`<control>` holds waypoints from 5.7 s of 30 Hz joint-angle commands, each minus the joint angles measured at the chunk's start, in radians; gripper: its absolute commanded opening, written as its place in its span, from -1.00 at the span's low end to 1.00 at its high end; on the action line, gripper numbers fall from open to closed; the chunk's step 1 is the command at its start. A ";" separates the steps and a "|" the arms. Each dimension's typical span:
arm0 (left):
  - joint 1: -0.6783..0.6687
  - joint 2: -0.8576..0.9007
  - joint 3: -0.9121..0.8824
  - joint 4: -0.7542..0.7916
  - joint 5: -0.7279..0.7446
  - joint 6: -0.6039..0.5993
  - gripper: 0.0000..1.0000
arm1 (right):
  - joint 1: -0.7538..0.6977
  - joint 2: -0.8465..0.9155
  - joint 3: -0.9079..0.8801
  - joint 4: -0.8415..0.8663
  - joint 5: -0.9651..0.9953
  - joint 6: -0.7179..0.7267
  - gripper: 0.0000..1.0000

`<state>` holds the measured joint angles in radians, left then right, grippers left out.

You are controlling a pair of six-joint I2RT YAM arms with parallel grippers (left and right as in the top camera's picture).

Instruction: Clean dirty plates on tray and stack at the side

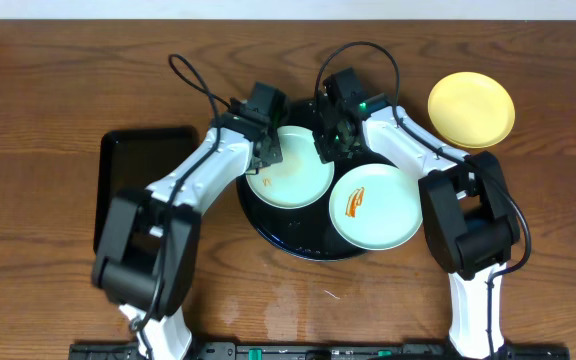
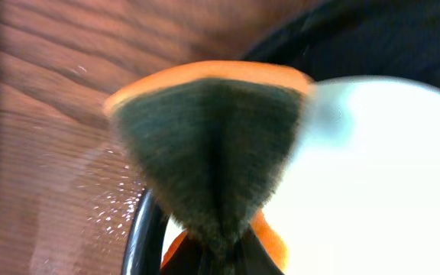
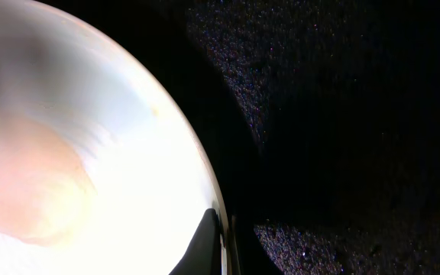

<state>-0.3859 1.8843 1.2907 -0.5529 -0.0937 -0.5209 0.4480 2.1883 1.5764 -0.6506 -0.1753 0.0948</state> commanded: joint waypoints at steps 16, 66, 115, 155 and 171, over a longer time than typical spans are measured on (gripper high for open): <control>-0.027 0.059 -0.024 -0.018 0.400 -0.068 -0.85 | 0.009 0.072 -0.021 -0.023 0.029 0.005 -0.98; -0.013 0.115 -0.018 0.051 0.294 0.038 -0.85 | 0.010 0.072 -0.021 -0.037 0.052 0.006 -0.98; 0.340 -0.425 0.000 -0.150 -0.308 -0.020 -0.85 | 0.192 -0.040 0.409 -0.234 1.007 -0.322 -0.98; 0.340 -0.425 -0.011 -0.143 -0.274 -0.042 -0.85 | -0.050 -0.093 0.505 -0.370 0.428 -0.109 -0.98; 0.340 -0.387 -0.011 -0.131 -0.229 -0.061 -0.84 | -0.761 -0.087 0.468 -0.448 -0.117 -0.130 -0.98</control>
<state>-0.0486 1.4899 1.2900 -0.6937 -0.3275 -0.5575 -0.2626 2.1311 2.0594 -1.1107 -0.2394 -0.0463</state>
